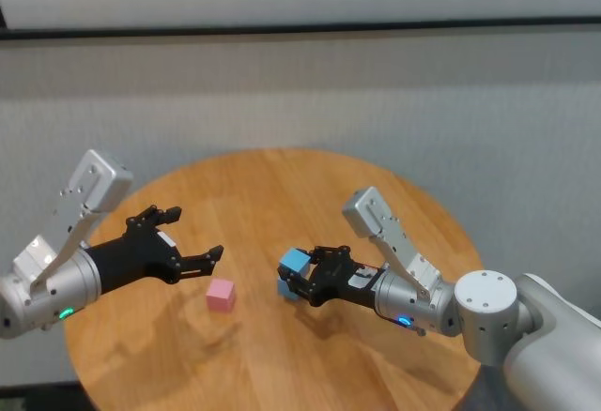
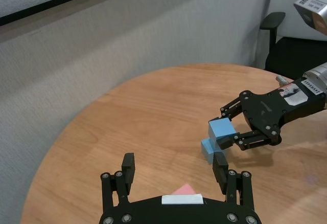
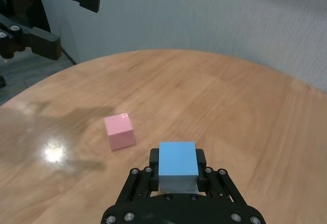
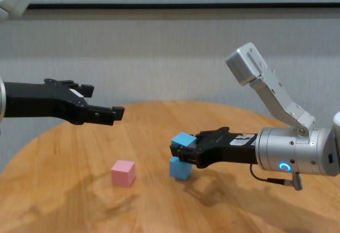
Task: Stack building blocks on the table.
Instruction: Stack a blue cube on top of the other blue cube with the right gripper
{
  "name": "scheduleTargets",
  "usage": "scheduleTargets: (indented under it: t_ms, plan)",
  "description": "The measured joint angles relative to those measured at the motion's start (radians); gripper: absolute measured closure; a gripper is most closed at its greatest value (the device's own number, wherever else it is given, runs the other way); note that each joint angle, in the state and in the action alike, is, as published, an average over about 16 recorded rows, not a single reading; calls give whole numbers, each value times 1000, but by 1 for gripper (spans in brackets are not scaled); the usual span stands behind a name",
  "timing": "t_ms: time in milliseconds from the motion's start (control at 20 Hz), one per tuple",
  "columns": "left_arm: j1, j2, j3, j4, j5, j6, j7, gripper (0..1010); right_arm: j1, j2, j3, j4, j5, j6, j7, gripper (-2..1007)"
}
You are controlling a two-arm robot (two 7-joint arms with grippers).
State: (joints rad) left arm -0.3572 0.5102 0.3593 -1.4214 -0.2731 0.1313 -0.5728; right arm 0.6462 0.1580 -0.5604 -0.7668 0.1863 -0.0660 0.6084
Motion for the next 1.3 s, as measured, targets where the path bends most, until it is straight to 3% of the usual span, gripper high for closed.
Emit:
scheduleTargets:
  t_ms: [1300]
  plan:
    - [0, 0, 0, 0, 0, 0, 0, 8, 57, -49, 12, 139, -43, -58, 19, 633]
